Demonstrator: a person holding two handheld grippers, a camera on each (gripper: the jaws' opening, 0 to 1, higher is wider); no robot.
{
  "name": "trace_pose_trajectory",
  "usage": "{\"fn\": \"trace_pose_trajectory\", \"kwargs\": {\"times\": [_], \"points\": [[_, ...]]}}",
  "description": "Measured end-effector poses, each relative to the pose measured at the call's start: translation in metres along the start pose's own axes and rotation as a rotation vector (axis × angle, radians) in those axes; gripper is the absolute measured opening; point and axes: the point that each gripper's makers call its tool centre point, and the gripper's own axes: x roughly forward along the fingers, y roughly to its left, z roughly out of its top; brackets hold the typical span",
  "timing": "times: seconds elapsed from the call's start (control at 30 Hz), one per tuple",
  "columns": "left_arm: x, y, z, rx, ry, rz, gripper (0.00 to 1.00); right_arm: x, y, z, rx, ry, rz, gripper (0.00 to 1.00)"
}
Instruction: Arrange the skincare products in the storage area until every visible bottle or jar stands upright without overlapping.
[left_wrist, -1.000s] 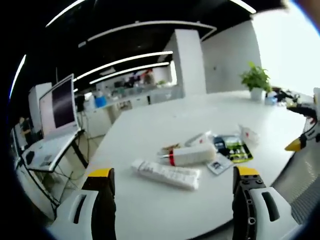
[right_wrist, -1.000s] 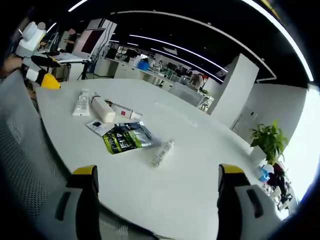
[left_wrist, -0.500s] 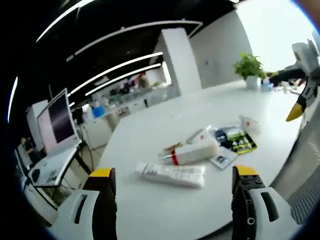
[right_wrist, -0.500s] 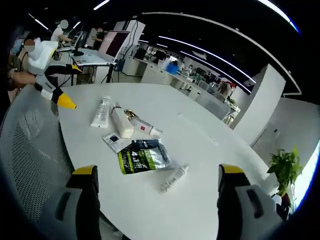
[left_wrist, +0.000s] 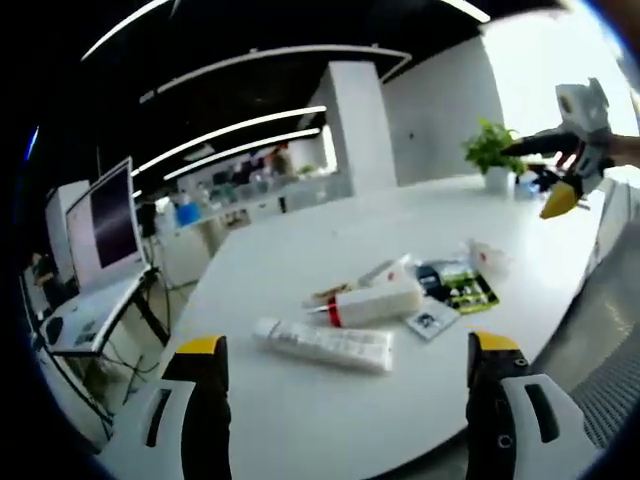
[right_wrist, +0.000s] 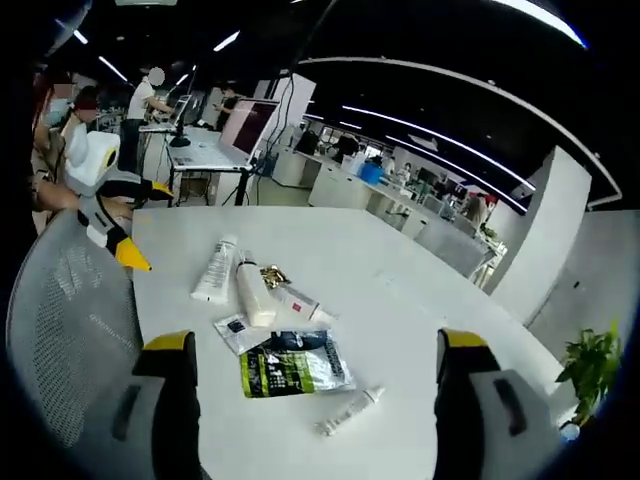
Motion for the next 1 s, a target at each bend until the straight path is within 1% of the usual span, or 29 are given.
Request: {"fn": "trace_pose_trajectory", "kwargs": {"times": [0.03, 0.07, 0.1, 0.13, 0.23, 0.3, 0.4, 0.47, 0.5, 0.53, 0.6, 0.67, 0.73, 0.77, 0.83, 0.87, 0.9, 0.93, 0.97, 1.0], "points": [[0.0, 0.0, -0.001, 0.004, 0.004, 0.002, 0.97, -0.004, -0.001, -0.02, -0.026, 0.154, 0.038, 1.0], [0.0, 0.0, -0.001, 0.011, 0.006, 0.002, 0.97, -0.008, -0.008, -0.033, -0.071, 0.265, 0.036, 1.0], [0.0, 0.0, -0.001, 0.011, 0.005, 0.001, 0.97, -0.003, -0.016, -0.025, -0.159, 0.217, 0.027, 1.0], [-0.001, 0.0, -0.001, 0.009, 0.002, -0.001, 0.97, 0.002, -0.018, -0.014, -0.18, 0.157, 0.027, 1.0], [-0.002, -0.002, 0.0, -0.01, -0.006, -0.013, 0.96, 0.017, -0.02, -0.004, -0.103, 0.141, 0.065, 1.0], [-0.002, -0.002, -0.002, -0.002, 0.001, -0.009, 0.97, 0.025, -0.015, 0.004, -0.106, 0.132, 0.08, 1.0], [-0.004, -0.003, -0.002, -0.004, 0.002, -0.008, 0.96, 0.044, 0.007, 0.027, -0.143, 0.102, 0.153, 1.0], [-0.006, -0.003, -0.003, 0.001, 0.0, -0.007, 0.96, 0.061, 0.032, 0.046, -0.139, 0.083, 0.243, 1.0], [-0.006, -0.004, -0.003, -0.001, 0.0, -0.009, 0.96, 0.067, 0.04, 0.05, -0.134, 0.086, 0.274, 1.0], [-0.007, -0.004, -0.004, -0.005, -0.001, -0.01, 0.96, 0.075, 0.053, 0.055, -0.128, 0.102, 0.322, 1.0], [-0.009, -0.004, -0.004, 0.0, -0.004, -0.007, 0.96, 0.087, 0.073, 0.066, -0.144, 0.112, 0.396, 1.0], [-0.011, -0.003, -0.005, -0.005, -0.005, -0.009, 0.95, 0.101, 0.084, 0.079, -0.188, 0.094, 0.429, 0.99], [-0.012, -0.003, -0.005, -0.008, -0.009, -0.01, 0.94, 0.112, 0.088, 0.085, -0.217, 0.114, 0.446, 0.96], [-0.012, -0.004, -0.005, -0.006, -0.01, -0.014, 0.94, 0.118, 0.089, 0.087, -0.257, 0.146, 0.467, 0.94], [-0.013, -0.003, -0.004, -0.006, -0.012, -0.014, 0.94, 0.129, 0.09, 0.095, -0.315, 0.162, 0.49, 0.96], [-0.013, -0.003, -0.004, -0.007, -0.015, -0.014, 0.94, 0.132, 0.09, 0.098, -0.324, 0.164, 0.498, 0.96], [-0.013, -0.003, -0.004, -0.009, -0.016, -0.016, 0.93, 0.138, 0.091, 0.103, -0.324, 0.17, 0.516, 0.95], [-0.012, -0.003, -0.004, -0.01, -0.015, -0.016, 0.93, 0.139, 0.092, 0.104, -0.323, 0.176, 0.527, 0.93], [-0.012, -0.004, -0.004, -0.009, -0.013, -0.019, 0.94, 0.146, 0.094, 0.105, -0.311, 0.216, 0.571, 0.91], [-0.012, -0.004, -0.003, -0.004, -0.015, -0.02, 0.94, 0.148, 0.094, 0.103, -0.304, 0.241, 0.592, 0.9]]}}
